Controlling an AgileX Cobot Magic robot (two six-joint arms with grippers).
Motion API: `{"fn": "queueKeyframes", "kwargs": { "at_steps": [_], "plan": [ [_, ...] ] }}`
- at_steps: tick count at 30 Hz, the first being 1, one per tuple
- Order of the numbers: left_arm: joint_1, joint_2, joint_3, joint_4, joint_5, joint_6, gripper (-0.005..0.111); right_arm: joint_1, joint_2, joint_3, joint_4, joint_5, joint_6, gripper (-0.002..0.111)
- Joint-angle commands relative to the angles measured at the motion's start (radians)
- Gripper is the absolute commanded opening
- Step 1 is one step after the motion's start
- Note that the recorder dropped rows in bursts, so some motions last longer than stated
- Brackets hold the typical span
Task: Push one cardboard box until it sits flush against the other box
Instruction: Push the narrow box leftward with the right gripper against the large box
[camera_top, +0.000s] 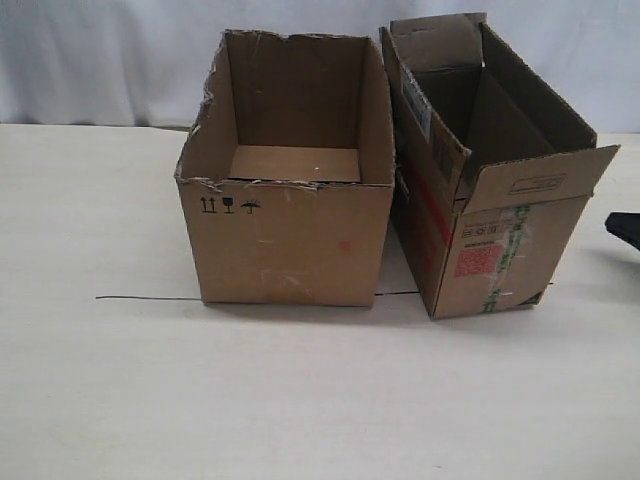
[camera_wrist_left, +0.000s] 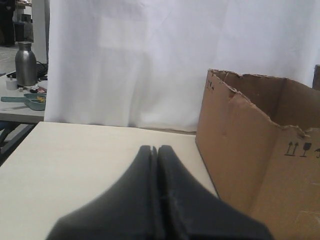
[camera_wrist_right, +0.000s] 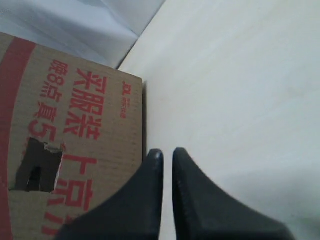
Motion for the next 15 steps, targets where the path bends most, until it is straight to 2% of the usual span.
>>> {"fn": "queueKeyframes", "kwargs": {
  "at_steps": [1, 15],
  "plan": [
    [-0.006, -0.003, 0.002, 0.003, -0.008, -0.006, 0.0, 0.028, -0.008, 0.046, -0.023, -0.035, -0.021, 0.005],
    [-0.006, -0.003, 0.002, 0.003, -0.006, -0.006, 0.0, 0.2, -0.008, 0.057, -0.029, -0.035, -0.027, 0.005]
  ]
}}
